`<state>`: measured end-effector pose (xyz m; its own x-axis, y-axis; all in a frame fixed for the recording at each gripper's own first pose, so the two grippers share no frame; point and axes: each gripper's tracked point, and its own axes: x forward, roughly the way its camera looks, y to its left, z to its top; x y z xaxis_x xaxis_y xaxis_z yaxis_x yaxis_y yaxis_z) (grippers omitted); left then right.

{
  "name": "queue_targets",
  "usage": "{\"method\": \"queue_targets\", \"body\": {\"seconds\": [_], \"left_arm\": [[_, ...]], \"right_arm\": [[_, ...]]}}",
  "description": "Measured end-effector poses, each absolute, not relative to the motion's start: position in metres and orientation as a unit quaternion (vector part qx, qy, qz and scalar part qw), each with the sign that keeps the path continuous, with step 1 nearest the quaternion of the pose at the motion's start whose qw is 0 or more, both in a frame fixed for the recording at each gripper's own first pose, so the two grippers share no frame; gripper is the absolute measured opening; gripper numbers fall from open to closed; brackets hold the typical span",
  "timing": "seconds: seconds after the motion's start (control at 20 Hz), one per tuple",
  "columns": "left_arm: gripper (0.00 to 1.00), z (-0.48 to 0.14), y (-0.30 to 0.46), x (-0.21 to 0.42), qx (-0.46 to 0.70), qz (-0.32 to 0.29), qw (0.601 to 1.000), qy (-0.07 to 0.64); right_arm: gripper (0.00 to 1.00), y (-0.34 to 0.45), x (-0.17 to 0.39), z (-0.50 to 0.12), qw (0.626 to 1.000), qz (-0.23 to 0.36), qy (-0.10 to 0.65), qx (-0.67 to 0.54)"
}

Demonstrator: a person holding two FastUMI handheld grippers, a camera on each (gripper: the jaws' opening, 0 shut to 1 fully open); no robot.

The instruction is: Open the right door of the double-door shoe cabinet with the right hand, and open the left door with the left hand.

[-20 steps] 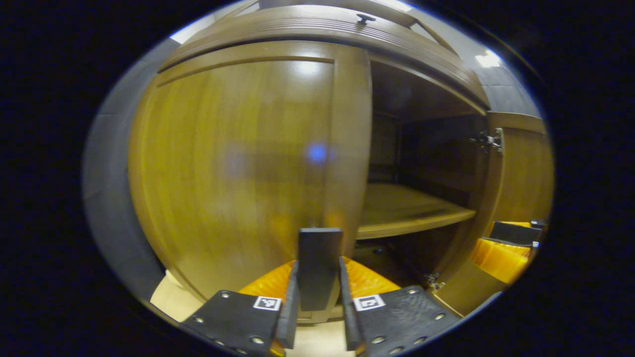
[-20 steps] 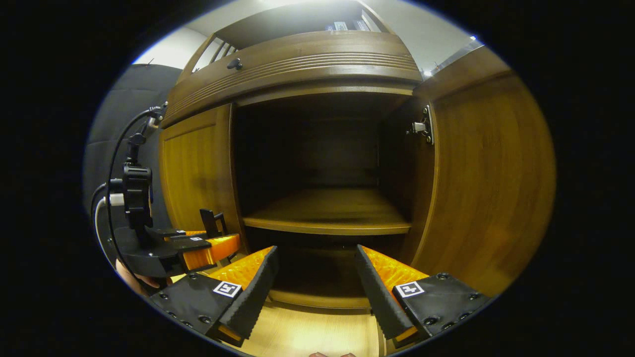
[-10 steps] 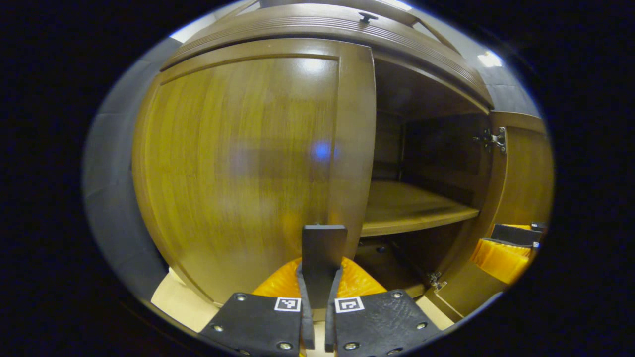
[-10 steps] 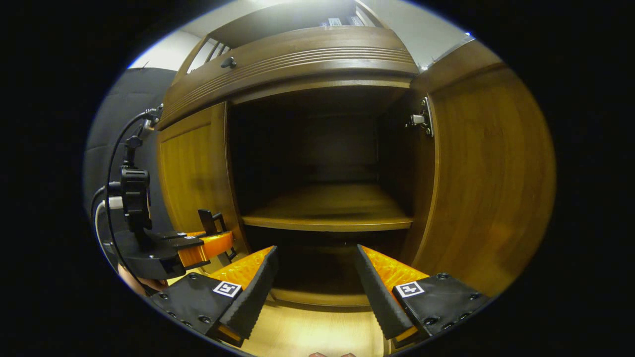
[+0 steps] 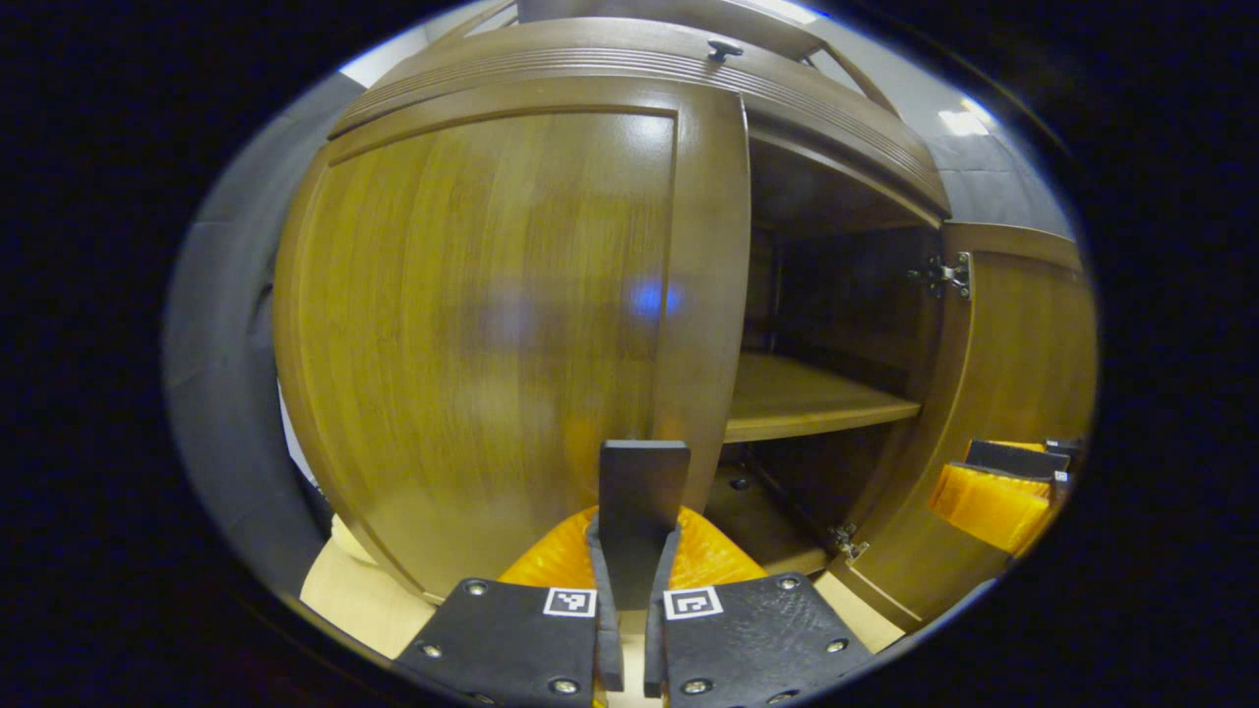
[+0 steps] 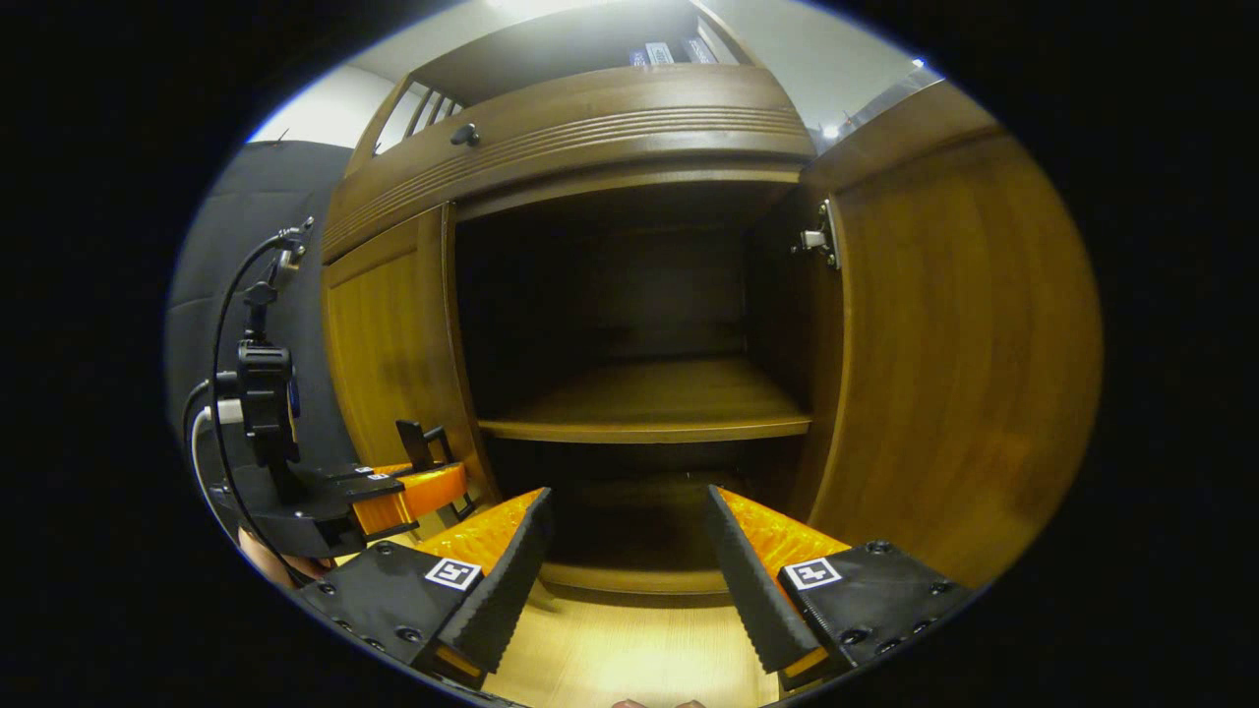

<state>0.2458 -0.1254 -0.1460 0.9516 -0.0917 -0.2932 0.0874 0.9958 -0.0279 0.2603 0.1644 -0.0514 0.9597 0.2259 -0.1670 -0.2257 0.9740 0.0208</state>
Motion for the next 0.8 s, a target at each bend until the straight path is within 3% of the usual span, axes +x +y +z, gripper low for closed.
{"method": "queue_targets", "body": {"seconds": [0.8], "left_arm": [[0.11,-0.136,-0.095,0.162,0.003,-0.045,0.989,0.142]], "right_arm": [[0.94,0.153,0.229,-0.04,0.995,0.078,0.064,-0.023]]}}
